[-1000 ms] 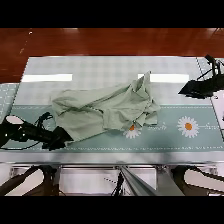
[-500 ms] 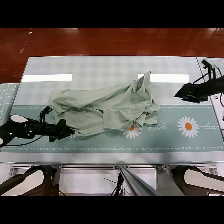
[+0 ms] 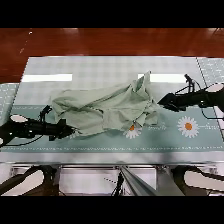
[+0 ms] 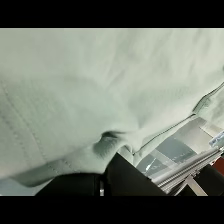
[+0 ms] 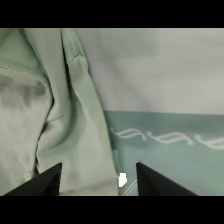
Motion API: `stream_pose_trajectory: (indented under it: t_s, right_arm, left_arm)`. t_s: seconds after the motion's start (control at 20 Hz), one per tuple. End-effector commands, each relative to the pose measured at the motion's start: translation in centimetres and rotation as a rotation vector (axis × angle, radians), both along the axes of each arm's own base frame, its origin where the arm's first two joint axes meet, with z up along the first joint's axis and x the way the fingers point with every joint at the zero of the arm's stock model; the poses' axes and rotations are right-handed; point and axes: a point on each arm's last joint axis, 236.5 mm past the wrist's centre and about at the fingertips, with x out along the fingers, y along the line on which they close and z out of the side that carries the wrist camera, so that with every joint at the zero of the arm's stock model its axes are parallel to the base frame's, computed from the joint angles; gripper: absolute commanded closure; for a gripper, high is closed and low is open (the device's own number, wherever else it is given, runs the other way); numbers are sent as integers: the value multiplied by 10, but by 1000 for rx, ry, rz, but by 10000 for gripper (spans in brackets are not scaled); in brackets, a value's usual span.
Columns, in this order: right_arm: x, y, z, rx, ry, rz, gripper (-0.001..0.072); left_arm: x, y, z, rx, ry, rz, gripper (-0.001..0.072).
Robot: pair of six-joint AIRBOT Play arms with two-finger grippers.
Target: Fold the shirts.
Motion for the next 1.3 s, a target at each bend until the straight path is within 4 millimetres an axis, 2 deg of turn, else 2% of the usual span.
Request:
stream_pose_trajectory:
  t_s: [0.0,0.1,0.15,0.25,0.3,0.35,0.45,0.5,0.55,0.6,0.65,0.7,0.75,0.85,0.9,0.95,1.05,1.15,1.2,1.25]
  right_arm:
    - [0,35,-19,-11,6,37,383]
    - [4,41,-17,-20,-17,42,604]
    - [5,40,-13,-24,-28,42,682]
    - [11,26,0,-50,-76,23,693]
    - [16,18,15,-52,-117,0,694]
    - [22,11,34,-51,-170,-24,694]
    - [36,-3,97,-41,-335,-83,694]
    - [41,-9,136,-39,-433,-110,694]
    - [45,-14,179,-42,-538,-134,694]
    - [46,-19,231,-49,-664,-155,694]
    - [42,-20,286,-57,-793,-167,694]
    - [34,-20,336,-67,-910,-177,694]
    - [22,-18,389,-86,-1035,-184,694]
    - [-7,-16,479,-125,-1251,-206,694]
    - [-20,-20,511,-153,-1320,-236,694]
    - [-31,-26,535,-188,-1361,-273,694]
    - [-47,-37,560,-234,-1380,-341,695]
    - [-65,-34,577,-265,-1398,-332,694]
    - [-72,-33,579,-299,-1393,-313,694]
    - [-77,-39,573,-372,-1364,-300,694]
  left_arm:
    - [3,2,-2,12,-9,7,680]
    - [2,0,2,-1,-7,-6,680]
    - [4,0,7,-10,-22,-27,681]
    - [18,1,23,-20,-75,-62,680]
    - [29,3,35,-17,-115,-70,681]
    - [44,5,53,-8,-176,-83,680]
    - [79,12,106,28,-348,-110,681]
    - [99,15,144,45,-462,-109,681]
    - [121,15,197,49,-611,-90,681]
    - [136,13,256,39,-766,-64,681]
    - [146,10,329,19,-948,-28,681]
    - [149,11,403,22,-1136,15,680]
    - [144,15,466,58,-1301,52,681]
    - [119,24,574,161,-1592,127,681]
    - [102,27,615,196,-1702,158,681]
    - [88,26,640,219,-1771,170,681]
    - [69,23,664,214,-1814,188,681]
    - [53,12,667,190,-1798,157,681]
    - [47,7,661,226,-1785,114,681]
    - [46,9,645,301,-1740,75,681]
